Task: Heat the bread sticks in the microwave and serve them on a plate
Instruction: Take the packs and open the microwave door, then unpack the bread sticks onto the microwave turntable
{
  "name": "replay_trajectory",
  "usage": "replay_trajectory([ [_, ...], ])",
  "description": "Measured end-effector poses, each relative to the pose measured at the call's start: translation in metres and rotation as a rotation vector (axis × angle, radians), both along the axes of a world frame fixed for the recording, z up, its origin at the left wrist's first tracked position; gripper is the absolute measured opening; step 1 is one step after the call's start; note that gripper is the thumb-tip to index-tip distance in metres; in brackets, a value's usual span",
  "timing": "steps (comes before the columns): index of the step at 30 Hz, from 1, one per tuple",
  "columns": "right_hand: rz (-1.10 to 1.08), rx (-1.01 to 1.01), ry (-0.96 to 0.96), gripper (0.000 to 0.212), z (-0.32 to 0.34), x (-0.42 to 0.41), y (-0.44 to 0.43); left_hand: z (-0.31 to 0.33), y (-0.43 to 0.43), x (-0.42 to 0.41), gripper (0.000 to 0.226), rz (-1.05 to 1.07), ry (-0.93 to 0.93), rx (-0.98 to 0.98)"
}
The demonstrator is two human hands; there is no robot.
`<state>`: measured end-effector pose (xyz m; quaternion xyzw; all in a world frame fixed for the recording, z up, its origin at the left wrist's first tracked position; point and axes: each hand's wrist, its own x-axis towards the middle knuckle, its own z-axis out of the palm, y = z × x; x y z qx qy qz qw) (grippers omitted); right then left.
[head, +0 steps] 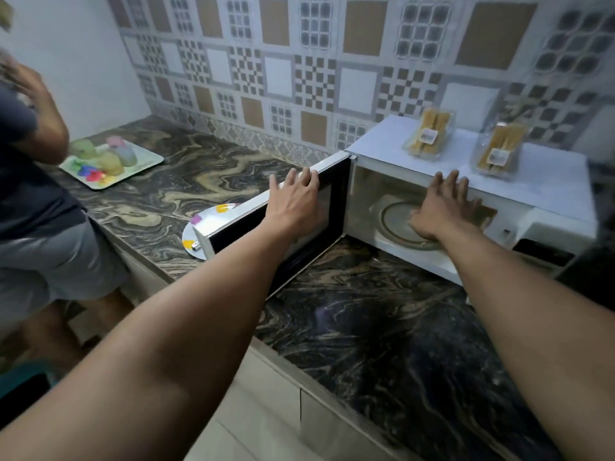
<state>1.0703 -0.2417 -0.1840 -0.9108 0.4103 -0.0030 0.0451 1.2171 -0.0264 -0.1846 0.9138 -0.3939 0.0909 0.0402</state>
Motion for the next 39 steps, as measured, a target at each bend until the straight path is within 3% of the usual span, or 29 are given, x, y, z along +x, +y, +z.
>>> replay_trajectory([
  [11, -0.068, -0.057, -0.182, 0.072, 0.017, -0.012, 0.014, 0.011, -0.047, 0.017, 0.051, -0.195, 0.045, -0.034],
  [20, -0.248, -0.312, -0.468, 0.058, 0.051, -0.028, -0.014, 0.045, -0.125, 0.011, 0.068, -0.359, 0.182, -0.242],
  [28, -0.448, -0.067, -0.506, 0.101, 0.054, -0.012, -0.066, 0.057, -0.203, 0.007, 0.104, -0.323, 0.47, -0.525],
  [32, -0.48, 0.036, -0.449, 0.114, 0.046, -0.005, -0.08, 0.054, -0.237, 0.006, 0.121, -0.222, 0.553, -0.493],
  [39, -0.501, 0.051, -0.432, 0.11, 0.05, 0.003, -0.092, 0.04, -0.272, 0.012, 0.131, -0.116, 0.489, -0.355],
])
